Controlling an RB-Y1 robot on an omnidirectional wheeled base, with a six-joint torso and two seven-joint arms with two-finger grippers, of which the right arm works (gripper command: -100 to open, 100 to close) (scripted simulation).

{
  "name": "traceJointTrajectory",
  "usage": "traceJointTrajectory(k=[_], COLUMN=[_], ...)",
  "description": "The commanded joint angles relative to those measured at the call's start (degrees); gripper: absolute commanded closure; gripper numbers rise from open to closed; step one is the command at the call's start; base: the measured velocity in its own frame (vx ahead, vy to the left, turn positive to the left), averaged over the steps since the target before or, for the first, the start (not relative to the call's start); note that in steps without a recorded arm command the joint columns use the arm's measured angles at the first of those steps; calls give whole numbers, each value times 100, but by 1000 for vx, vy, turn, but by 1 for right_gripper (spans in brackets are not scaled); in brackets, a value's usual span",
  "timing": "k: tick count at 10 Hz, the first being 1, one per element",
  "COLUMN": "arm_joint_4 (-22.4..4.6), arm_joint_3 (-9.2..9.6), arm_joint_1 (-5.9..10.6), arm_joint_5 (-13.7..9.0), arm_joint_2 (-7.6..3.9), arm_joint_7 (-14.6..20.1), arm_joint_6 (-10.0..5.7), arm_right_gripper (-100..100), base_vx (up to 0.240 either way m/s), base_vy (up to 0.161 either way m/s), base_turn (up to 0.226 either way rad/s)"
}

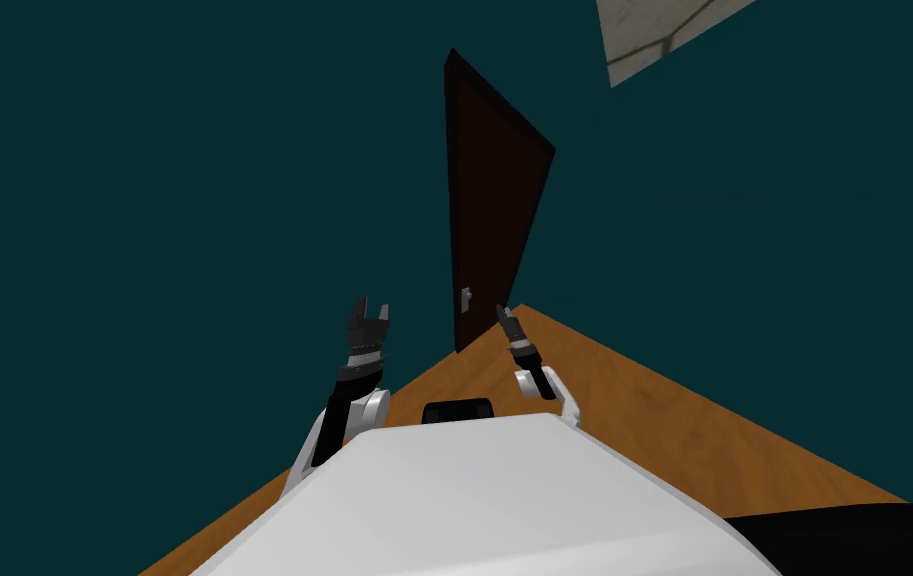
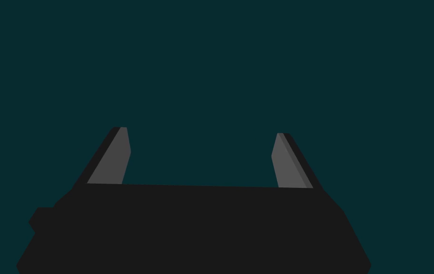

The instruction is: Pull the door open

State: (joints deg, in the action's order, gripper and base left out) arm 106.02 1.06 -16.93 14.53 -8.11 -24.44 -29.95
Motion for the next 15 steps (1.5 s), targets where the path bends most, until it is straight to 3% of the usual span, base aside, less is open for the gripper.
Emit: traceJointTrajectory(k=[1,15], arm_joint_4=[-259,-2223], arm_joint_3=[3,91], arm_joint_1=[79,901], arm_joint_5=[167,1404], arm_joint_2=[-72,-411], arm_joint_7=[-217,-1746], arm_joint_6=[42,431], arm_right_gripper=[-100,-100], base_vx=[80,72], base_vy=[-64,-70], base_turn=[173,139])
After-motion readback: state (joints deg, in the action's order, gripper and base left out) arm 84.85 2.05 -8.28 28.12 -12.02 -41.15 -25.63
